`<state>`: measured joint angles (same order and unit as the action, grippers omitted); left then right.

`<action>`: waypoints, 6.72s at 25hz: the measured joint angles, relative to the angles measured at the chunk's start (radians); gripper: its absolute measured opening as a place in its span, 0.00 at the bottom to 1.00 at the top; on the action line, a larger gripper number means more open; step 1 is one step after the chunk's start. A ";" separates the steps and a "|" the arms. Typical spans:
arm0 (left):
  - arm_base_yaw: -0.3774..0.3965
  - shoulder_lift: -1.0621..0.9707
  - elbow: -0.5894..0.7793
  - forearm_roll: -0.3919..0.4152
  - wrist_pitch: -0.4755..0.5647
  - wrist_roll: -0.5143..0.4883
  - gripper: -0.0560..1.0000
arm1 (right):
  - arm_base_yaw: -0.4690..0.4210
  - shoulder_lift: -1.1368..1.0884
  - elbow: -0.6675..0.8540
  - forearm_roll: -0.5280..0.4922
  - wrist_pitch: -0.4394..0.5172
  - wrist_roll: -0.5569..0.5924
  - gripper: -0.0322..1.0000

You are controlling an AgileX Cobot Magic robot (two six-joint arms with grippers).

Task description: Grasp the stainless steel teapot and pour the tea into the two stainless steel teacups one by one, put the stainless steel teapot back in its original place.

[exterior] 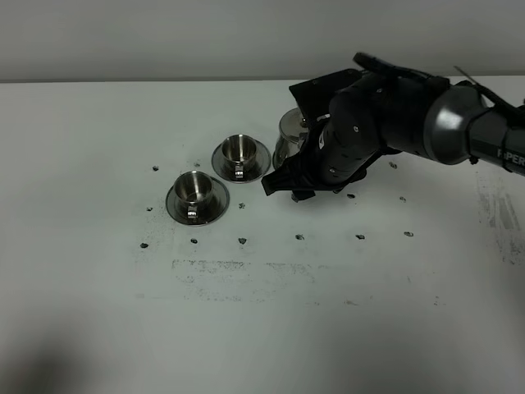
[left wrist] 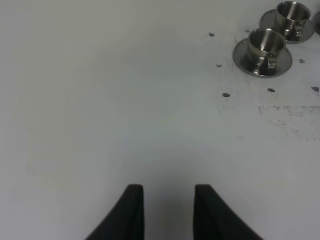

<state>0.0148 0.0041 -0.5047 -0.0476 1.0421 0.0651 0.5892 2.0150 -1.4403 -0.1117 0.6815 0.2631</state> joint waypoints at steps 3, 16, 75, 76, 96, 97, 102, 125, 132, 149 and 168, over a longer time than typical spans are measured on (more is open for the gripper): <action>0.000 0.000 0.000 0.000 0.000 0.000 0.28 | 0.000 0.015 0.000 -0.021 -0.028 0.021 0.50; 0.000 0.000 0.000 0.000 0.000 0.000 0.28 | 0.000 0.053 -0.001 -0.123 -0.123 0.109 0.49; 0.000 0.000 0.000 0.000 0.000 0.001 0.28 | -0.098 0.041 -0.305 0.026 0.231 -0.323 0.49; 0.000 0.000 0.000 0.000 0.000 0.001 0.28 | -0.102 0.060 -0.332 0.036 0.256 -0.335 0.49; 0.000 0.000 0.000 0.000 0.000 0.001 0.28 | -0.109 0.246 -0.539 0.065 0.424 -0.357 0.49; 0.000 0.000 0.000 0.000 0.000 0.001 0.28 | -0.110 0.249 -0.539 0.065 0.424 -0.357 0.49; 0.000 0.000 0.000 0.000 0.000 0.001 0.28 | -0.126 0.276 -0.539 0.064 0.422 -0.360 0.49; 0.000 0.000 0.000 0.000 0.000 0.001 0.28 | -0.139 0.297 -0.539 0.062 0.371 -0.410 0.49; 0.000 0.000 0.000 0.000 0.000 0.001 0.28 | -0.139 0.297 -0.539 0.062 0.359 -0.421 0.39; 0.000 0.000 0.000 0.000 0.000 0.001 0.28 | -0.139 0.297 -0.539 0.076 0.338 -0.499 0.25; 0.000 0.000 0.000 0.000 0.000 0.001 0.28 | -0.100 0.128 -0.539 0.092 0.411 -0.666 0.25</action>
<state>0.0153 0.0041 -0.5047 -0.0476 1.0421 0.0660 0.4892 2.1435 -1.9798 -0.0198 1.0930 -0.4025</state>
